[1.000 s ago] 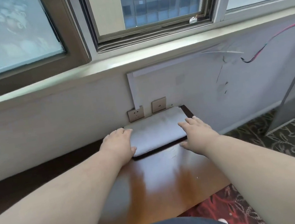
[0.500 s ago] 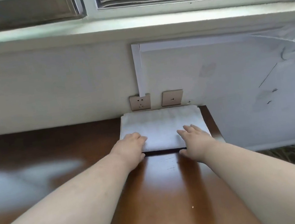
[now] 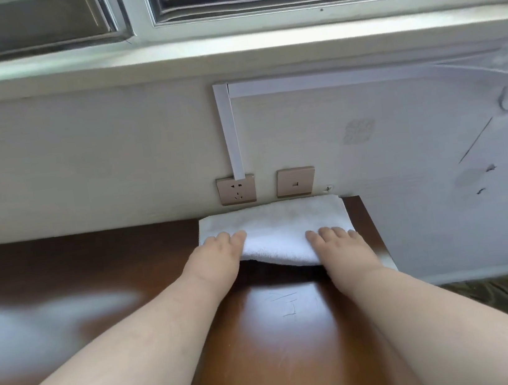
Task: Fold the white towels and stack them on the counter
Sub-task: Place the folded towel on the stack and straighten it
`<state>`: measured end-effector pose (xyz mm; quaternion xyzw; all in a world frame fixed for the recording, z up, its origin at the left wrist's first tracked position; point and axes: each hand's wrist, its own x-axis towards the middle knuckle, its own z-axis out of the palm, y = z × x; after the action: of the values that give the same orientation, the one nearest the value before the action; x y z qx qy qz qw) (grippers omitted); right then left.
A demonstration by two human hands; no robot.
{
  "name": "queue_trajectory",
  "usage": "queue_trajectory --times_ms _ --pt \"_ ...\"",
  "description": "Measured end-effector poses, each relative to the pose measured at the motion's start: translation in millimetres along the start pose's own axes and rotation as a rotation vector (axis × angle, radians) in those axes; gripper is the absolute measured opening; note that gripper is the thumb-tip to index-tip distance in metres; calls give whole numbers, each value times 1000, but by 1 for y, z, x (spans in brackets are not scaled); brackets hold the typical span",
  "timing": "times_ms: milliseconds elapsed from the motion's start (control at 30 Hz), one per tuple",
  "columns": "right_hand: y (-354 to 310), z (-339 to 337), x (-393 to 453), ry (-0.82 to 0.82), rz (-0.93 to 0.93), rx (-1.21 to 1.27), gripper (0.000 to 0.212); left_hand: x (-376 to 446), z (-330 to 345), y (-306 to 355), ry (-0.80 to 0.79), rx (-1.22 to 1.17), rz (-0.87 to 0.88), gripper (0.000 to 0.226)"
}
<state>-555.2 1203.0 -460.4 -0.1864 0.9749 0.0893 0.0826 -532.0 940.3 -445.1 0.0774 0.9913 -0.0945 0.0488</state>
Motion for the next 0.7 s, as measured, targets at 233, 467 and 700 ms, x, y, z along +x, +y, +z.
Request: queue_trajectory --times_ms 233,467,700 --pt "20 -64 -8 196 55 173 31 -17 -51 -26 45 -74 101 42" --pt "46 -128 -16 213 -276 80 53 -29 -126 -55 29 113 143 42" --pt "40 -187 -8 165 -362 51 41 -56 -186 -65 -53 173 -26 33"
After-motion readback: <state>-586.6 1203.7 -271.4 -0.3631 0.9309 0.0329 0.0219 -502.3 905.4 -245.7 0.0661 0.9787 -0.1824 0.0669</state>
